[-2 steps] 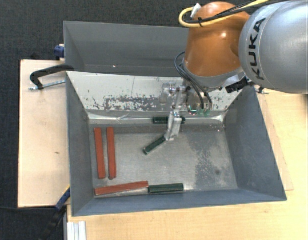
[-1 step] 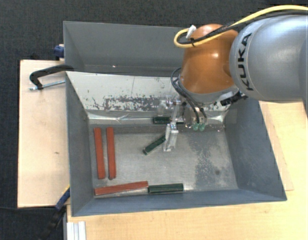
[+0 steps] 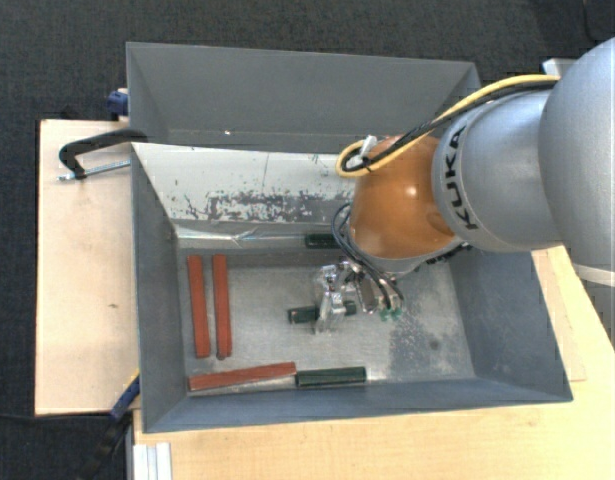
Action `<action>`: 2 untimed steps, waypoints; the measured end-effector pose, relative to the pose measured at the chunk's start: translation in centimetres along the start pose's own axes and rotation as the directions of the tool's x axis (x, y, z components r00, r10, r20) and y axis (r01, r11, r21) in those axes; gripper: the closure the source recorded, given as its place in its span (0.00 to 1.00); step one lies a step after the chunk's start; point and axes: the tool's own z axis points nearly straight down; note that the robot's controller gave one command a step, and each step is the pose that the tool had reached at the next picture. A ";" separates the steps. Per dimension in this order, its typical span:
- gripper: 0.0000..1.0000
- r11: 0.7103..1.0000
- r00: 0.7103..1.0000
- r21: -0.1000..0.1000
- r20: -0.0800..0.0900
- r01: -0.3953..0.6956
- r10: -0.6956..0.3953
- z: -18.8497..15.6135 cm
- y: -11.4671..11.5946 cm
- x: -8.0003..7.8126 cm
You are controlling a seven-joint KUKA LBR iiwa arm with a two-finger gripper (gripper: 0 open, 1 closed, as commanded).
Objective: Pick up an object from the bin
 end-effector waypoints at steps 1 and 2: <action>1.00 1.000 1.000 0.000 0.000 0.000 0.000 0.0 0.0 0.0; 1.00 1.000 1.000 0.000 0.002 0.019 -0.019 -11.2 0.0 1.2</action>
Offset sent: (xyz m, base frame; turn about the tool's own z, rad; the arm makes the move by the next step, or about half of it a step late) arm -0.0131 -0.0020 0.1112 -0.0197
